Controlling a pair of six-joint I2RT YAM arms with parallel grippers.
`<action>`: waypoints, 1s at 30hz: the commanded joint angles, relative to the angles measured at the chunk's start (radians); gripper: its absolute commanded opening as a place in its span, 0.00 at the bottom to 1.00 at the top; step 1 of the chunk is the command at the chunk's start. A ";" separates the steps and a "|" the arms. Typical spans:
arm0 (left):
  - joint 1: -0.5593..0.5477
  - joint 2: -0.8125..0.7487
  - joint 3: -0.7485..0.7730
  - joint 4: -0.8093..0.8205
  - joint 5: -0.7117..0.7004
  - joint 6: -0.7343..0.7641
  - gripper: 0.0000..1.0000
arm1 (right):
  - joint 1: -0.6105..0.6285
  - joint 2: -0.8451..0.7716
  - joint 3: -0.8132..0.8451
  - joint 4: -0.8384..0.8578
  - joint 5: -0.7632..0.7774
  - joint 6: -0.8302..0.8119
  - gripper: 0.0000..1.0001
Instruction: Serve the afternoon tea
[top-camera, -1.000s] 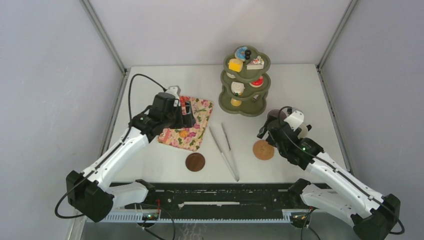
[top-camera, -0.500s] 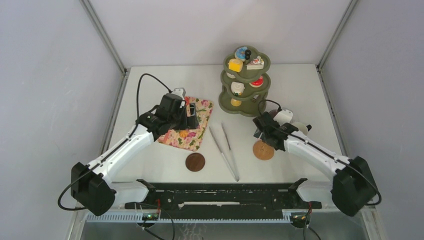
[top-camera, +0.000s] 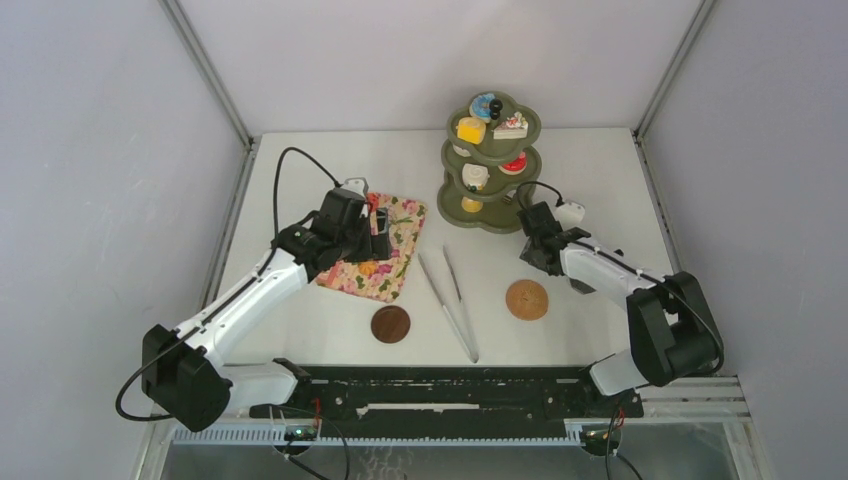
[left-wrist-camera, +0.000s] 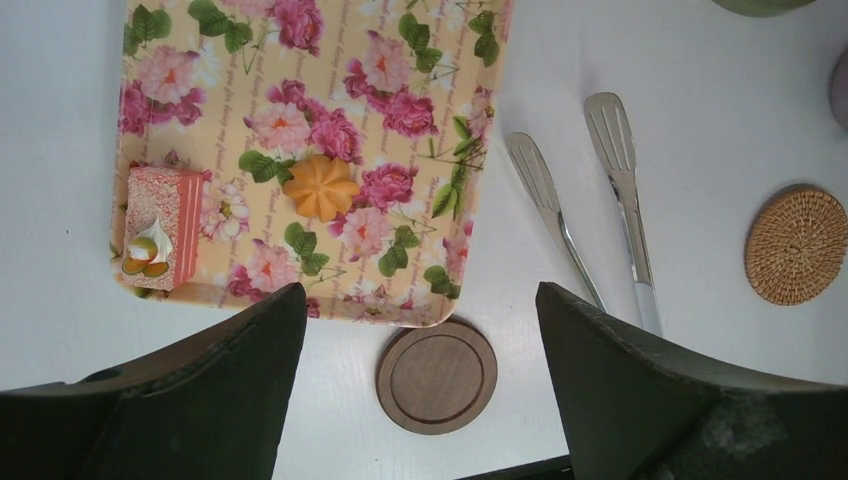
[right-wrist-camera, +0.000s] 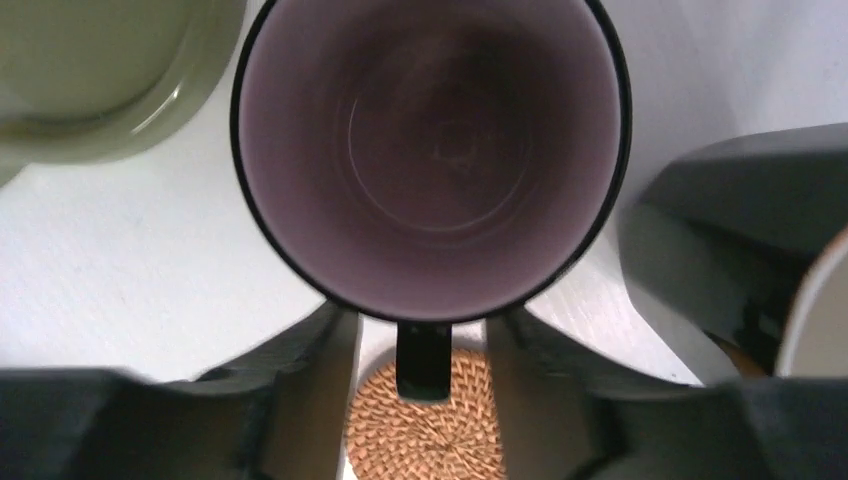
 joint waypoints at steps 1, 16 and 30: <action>0.000 -0.010 0.044 0.010 -0.019 -0.004 0.89 | -0.031 0.028 0.016 0.104 -0.051 -0.100 0.44; 0.001 0.000 0.071 0.005 -0.006 0.001 0.89 | -0.017 -0.238 0.000 -0.003 -0.092 -0.176 0.00; 0.261 -0.095 0.057 -0.021 0.114 -0.008 0.89 | 0.482 -0.527 -0.003 0.048 -0.283 -0.389 0.00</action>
